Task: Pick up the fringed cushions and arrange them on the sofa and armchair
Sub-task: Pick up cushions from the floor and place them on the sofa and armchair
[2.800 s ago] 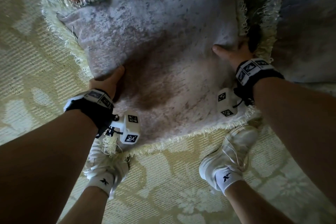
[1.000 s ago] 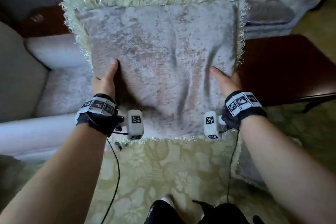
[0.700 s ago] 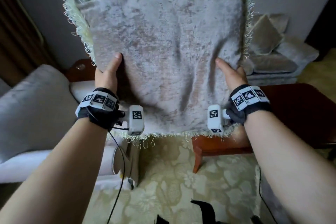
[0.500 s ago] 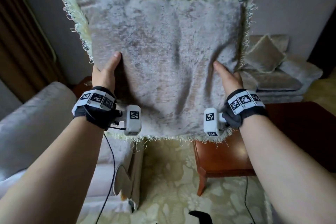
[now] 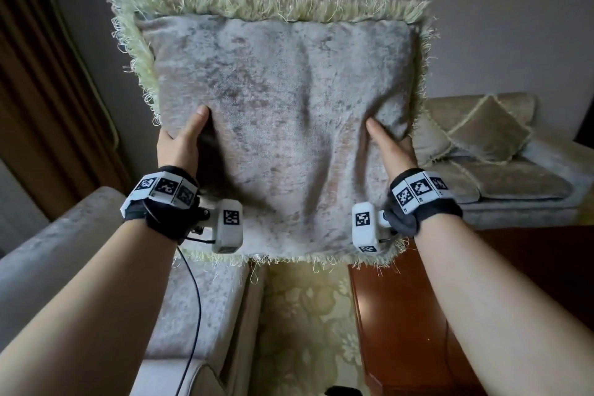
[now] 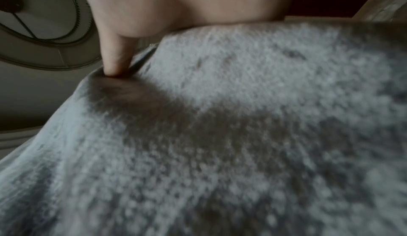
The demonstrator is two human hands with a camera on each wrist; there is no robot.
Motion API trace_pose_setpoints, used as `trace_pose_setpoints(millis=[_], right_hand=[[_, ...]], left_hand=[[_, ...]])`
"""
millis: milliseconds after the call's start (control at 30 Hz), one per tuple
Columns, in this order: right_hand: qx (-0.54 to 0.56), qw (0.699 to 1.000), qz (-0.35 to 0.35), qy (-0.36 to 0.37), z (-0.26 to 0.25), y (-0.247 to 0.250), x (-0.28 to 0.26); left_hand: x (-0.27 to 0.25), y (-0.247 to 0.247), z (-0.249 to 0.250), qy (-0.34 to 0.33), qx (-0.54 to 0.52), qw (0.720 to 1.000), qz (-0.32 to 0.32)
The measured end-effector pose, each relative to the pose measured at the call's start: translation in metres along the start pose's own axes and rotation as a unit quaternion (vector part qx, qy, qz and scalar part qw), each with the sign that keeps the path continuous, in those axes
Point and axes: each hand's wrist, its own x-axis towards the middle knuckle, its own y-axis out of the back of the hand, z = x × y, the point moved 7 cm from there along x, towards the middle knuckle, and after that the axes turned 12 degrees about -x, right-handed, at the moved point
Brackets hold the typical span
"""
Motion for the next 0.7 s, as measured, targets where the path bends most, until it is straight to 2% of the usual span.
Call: trace_pose_setpoints(millis=[133, 333, 533, 700], right_hand=[[0.010, 0.999, -0.034, 0.026, 0.004, -0.025, 0.035], [0.010, 0.997, -0.081, -0.004, 0.027, -0.085, 0.078], [-0.008, 0.994, -0.110, -0.025, 0.050, -0.181, 0.108], [-0.022, 0.992, -0.112, -0.048, 0.068, -0.269, 0.142]], left_hand=[[0.028, -0.009, -0.015, -0.013, 0.003, 1.000, 0.013], [0.073, 0.004, -0.049, -0.009, 0.013, 0.999, 0.046], [0.147, 0.055, -0.097, 0.005, 0.025, 0.995, 0.093], [0.232, 0.083, -0.143, 0.025, 0.032, 0.996, 0.085]])
